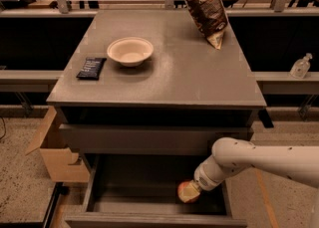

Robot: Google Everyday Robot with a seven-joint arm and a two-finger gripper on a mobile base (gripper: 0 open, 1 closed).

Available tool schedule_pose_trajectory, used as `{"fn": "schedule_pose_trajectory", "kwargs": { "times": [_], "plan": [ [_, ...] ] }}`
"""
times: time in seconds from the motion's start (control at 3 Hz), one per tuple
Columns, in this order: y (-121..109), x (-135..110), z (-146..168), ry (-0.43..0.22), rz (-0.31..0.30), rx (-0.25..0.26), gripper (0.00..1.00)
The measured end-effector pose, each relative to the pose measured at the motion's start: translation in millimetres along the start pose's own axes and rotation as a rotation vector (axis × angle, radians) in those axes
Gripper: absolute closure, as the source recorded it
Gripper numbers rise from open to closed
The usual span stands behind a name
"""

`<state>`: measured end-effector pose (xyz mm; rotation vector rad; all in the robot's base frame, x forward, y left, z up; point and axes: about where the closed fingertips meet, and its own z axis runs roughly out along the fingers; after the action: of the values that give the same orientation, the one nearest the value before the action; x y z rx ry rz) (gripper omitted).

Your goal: Place apple into middle drawer

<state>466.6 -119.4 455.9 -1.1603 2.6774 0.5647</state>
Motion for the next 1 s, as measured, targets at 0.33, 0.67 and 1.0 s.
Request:
{"fn": "schedule_pose_trajectory", "kwargs": {
  "times": [0.33,0.67,1.0],
  "plan": [
    [-2,-5,14,-0.059,0.002,0.002,1.00],
    [-4,-13,26,-0.117,-0.008,0.003,1.00],
    [-9,-21,37,-0.148,-0.027,0.005,1.00]
  ]
}}
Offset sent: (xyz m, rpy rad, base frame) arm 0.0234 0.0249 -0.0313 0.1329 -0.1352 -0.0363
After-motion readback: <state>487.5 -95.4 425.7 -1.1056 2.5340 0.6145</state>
